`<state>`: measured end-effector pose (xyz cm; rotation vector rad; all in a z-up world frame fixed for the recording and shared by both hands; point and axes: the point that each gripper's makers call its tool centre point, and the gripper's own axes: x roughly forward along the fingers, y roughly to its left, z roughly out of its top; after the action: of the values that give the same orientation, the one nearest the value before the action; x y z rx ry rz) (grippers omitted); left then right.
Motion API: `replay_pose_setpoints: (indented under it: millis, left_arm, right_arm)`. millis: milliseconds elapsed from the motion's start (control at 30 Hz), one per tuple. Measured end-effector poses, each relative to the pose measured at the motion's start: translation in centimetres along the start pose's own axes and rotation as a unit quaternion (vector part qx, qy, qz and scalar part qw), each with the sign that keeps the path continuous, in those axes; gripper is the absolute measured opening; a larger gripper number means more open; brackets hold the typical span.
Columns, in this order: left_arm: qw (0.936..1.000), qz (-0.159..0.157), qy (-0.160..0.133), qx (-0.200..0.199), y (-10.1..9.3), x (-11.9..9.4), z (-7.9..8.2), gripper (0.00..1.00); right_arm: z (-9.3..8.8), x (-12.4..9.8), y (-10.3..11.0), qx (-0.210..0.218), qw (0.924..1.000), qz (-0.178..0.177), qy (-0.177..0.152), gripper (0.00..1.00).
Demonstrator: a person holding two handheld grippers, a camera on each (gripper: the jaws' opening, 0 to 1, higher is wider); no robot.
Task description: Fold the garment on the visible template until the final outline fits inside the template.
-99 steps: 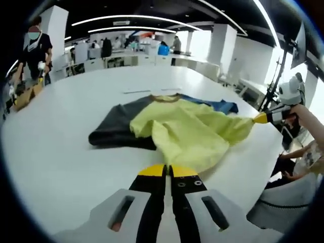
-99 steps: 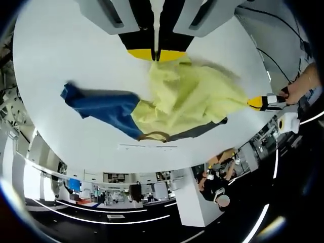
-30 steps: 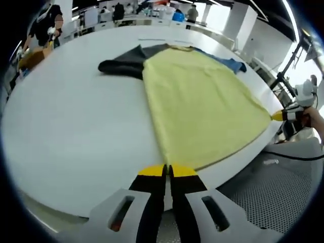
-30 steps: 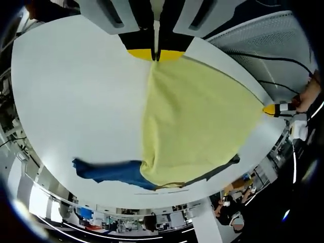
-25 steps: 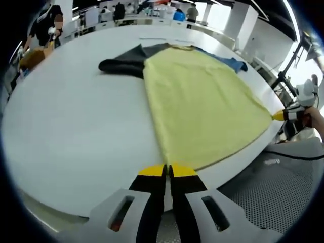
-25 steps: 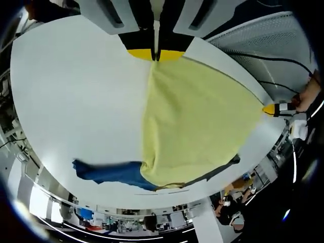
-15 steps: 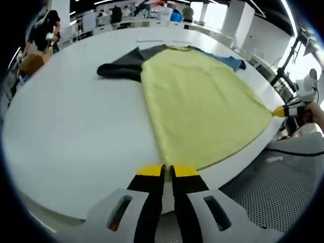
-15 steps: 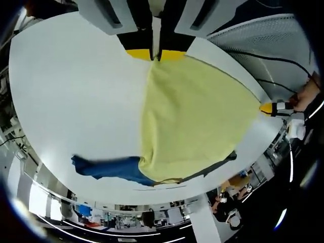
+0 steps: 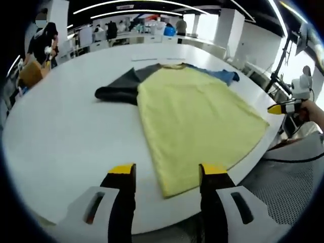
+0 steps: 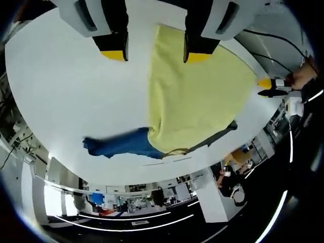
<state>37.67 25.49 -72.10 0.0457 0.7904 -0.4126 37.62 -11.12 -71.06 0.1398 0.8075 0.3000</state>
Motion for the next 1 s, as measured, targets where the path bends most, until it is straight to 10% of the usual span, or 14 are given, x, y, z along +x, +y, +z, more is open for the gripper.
replay_pose_setpoints:
  millis: [333,1000]
  left_arm:
    - [0.9990,-0.010,-0.044,0.007,-0.2,0.0,2.0,0.73]
    - [0.9954,-0.041,-0.087,-0.001,-1.1,0.2,4.1,0.95]
  right_arm:
    - [2.5,0.6,-1.2,-0.023,0.9988,-0.009,-0.042,0.70]
    - [9.5,2.6,-6.6,-0.069,0.9912,-0.037,-0.106,0.74]
